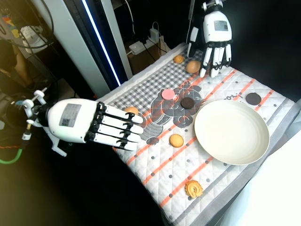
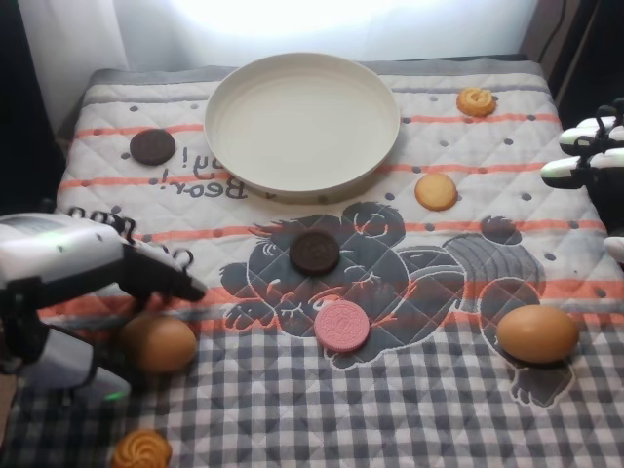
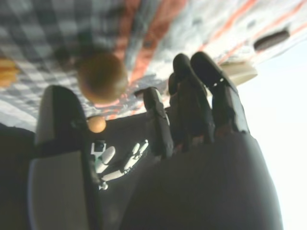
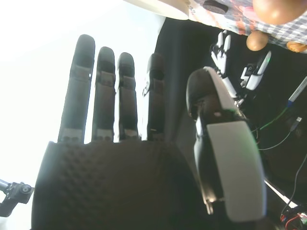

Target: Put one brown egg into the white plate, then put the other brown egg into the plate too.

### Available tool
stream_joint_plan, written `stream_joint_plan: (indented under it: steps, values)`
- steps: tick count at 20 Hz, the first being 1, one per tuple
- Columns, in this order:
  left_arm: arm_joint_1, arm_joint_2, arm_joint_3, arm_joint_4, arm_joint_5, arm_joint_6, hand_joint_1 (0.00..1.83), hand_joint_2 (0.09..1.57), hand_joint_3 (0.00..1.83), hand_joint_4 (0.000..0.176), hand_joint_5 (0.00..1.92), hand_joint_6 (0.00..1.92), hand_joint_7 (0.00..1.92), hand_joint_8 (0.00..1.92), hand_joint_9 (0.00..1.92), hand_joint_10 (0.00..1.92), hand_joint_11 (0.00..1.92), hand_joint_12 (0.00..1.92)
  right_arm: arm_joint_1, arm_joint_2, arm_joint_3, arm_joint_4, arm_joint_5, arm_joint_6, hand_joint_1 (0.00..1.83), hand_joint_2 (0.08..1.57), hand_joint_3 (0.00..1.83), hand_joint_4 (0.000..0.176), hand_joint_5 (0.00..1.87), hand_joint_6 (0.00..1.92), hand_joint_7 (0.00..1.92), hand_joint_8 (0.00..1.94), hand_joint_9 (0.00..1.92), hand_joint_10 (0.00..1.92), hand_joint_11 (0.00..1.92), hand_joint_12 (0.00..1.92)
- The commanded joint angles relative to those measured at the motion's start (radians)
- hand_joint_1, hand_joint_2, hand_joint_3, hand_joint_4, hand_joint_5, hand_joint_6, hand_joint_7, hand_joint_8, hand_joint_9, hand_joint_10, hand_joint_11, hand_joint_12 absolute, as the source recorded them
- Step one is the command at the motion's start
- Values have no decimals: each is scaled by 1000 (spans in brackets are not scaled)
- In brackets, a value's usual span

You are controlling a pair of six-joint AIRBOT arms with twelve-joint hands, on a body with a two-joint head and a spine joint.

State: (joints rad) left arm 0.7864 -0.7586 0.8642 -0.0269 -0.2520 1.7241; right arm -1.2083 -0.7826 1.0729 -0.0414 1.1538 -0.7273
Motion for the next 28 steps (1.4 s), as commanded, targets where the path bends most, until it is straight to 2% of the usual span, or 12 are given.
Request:
stream_joint_plan:
  steps: [1, 3, 8, 9, 10, 11, 12, 13, 14, 18, 26, 28]
  values:
    - [-10, -9, 7, -8, -80, -7, 1204, 963, 0, 70, 599, 5, 657, 3, 535, 580, 61, 1761, 6, 0, 3, 30, 116, 3, 521, 1346, 1, 77, 533, 2, 442, 5, 453, 8, 499, 116]
    - [-4, -13, 7, -9, -76, -7, 1231, 952, 0, 56, 588, 5, 635, 3, 370, 975, 25, 1855, 6, 0, 3, 31, 116, 3, 525, 1343, 0, 76, 538, 3, 448, 6, 451, 5, 492, 111]
    - [5, -22, 7, -21, -77, -7, 1095, 910, 0, 87, 602, 3, 697, 12, 315, 1159, 40, 1901, 6, 0, 3, 32, 117, 3, 518, 1342, 0, 86, 531, 0, 455, 3, 466, 5, 515, 108]
    - [6, -24, 8, -25, -79, -7, 1075, 907, 0, 84, 606, 2, 696, 10, 312, 1175, 57, 1899, 6, 0, 3, 32, 117, 3, 517, 1344, 1, 85, 532, 1, 460, 5, 471, 6, 520, 108]
    - [6, -28, 10, -31, -81, -7, 1088, 942, 3, 47, 688, 10, 716, 20, 320, 1217, 87, 1896, 6, 0, 3, 33, 119, 3, 543, 1342, 0, 81, 536, 2, 467, 5, 479, 7, 529, 107]
    - [9, -34, 14, -40, -84, -7, 1082, 996, 4, 9, 826, 15, 718, 321, 370, 1312, 142, 1916, 6, 0, 3, 34, 119, 3, 553, 1348, 2, 75, 533, 0, 467, 4, 478, 5, 525, 104]
    - [12, -42, 19, -50, -88, -7, 1080, 1079, 0, 32, 972, 739, 671, 737, 440, 1408, 212, 1920, 6, 0, 2, 35, 120, 3, 558, 1349, 2, 72, 531, 0, 467, 4, 473, 3, 517, 99]
    - [16, -49, 24, -58, -93, -7, 1077, 1107, 0, 21, 978, 928, 715, 1117, 555, 1509, 303, 1921, 6, 0, 2, 36, 120, 3, 555, 1348, 2, 75, 528, 0, 469, 4, 475, 3, 519, 99]
    - [17, -56, 29, -63, -94, -7, 1092, 1104, 0, 0, 1000, 932, 689, 1409, 608, 1644, 376, 1921, 6, 0, 2, 37, 120, 3, 558, 1351, 3, 70, 528, 0, 472, 5, 478, 4, 523, 100]
    - [0, -88, 70, -217, -158, 112, 1188, 1035, 0, 0, 1170, 644, 566, 1854, 611, 1920, 547, 1921, 6, 1, 2, 40, 122, 3, 580, 1355, 2, 66, 544, 4, 497, 8, 491, 5, 534, 98]
    - [-291, -321, 369, -291, -135, 116, 1105, 1098, 5, 0, 1009, 934, 588, 1538, 498, 1831, 345, 1921, 7, -9, 13, 35, 125, 3, 551, 1343, 0, 65, 551, 5, 501, 2, 507, 5, 548, 92]
    - [-327, -403, 467, -328, -111, 116, 988, 1194, 9, 77, 804, 1266, 545, 1508, 492, 1742, 317, 1912, 15, -23, 24, 26, 124, 3, 553, 1337, 0, 69, 557, 6, 512, 5, 527, 12, 582, 106]
